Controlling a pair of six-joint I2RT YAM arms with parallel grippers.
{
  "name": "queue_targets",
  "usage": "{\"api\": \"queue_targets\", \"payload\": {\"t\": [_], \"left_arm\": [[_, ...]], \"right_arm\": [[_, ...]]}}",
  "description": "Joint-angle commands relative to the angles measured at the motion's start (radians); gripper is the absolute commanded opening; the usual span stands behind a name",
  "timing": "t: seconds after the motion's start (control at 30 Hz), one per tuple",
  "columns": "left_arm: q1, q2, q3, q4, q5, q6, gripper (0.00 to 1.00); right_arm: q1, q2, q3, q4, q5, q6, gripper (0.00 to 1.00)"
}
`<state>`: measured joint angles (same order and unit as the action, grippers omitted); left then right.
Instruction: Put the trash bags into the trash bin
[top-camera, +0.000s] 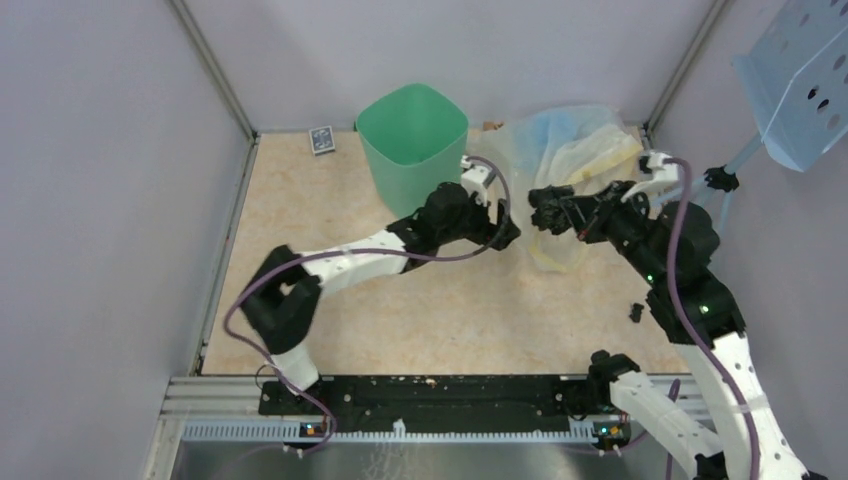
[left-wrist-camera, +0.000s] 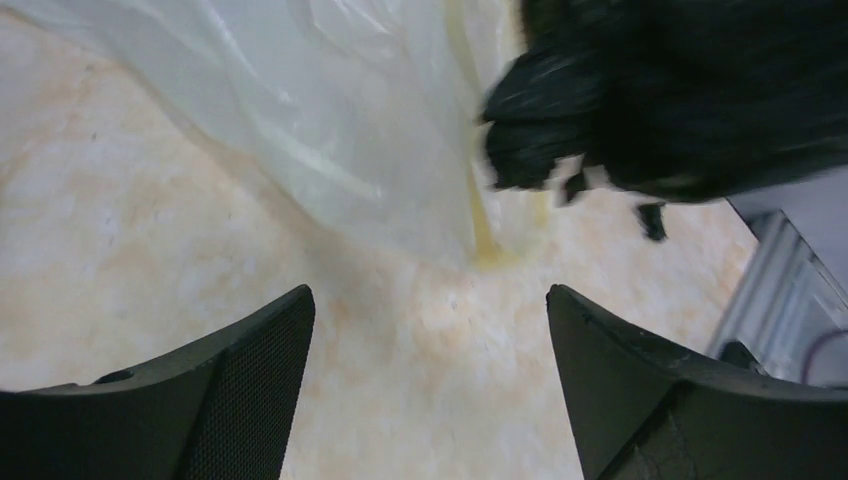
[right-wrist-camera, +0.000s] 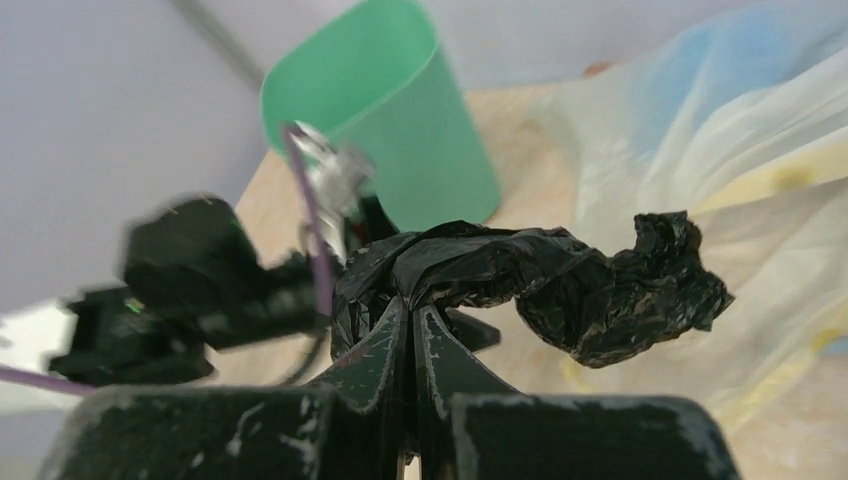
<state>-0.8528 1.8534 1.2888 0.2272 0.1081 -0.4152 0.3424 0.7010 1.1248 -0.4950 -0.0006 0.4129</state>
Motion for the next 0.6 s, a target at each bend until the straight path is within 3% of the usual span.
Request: {"api": "queue_targets", "payload": {"t": [0.0, 0.2, 0.4, 0.53, 0.57], "left_arm": [[-0.005, -0.341, -0.191, -0.131, -0.035, -0.034, 0.95], [0.005, -0.641, -0.339, -0.429, -0.28, -0.118, 0.99], [0.073, -0.91, -0.538, -0.524, -0.392, -0.25, 0.99], [0.126, -1.031, -0.595, -0.566, -0.387, -0.297, 0.99], [0.129, -1.057, -0.598, -0.58, -0.399, -0.299, 0.99]], "right_arm": [[0.005, 0.05, -0.12, 0.112, -0.423, 0.068, 0.0], [0.196, 0.152, -0.083, 0.238, -0.433, 0.051, 0.0], [0.317, 0.323, 0.075, 0.277, -0.526, 0.017, 0.0], [0.318, 0.294, -0.059, 0.275, -0.392, 0.038, 0.0], [0.319, 0.279, -0.111, 0.256, -0.354, 0.04, 0.05]]}}
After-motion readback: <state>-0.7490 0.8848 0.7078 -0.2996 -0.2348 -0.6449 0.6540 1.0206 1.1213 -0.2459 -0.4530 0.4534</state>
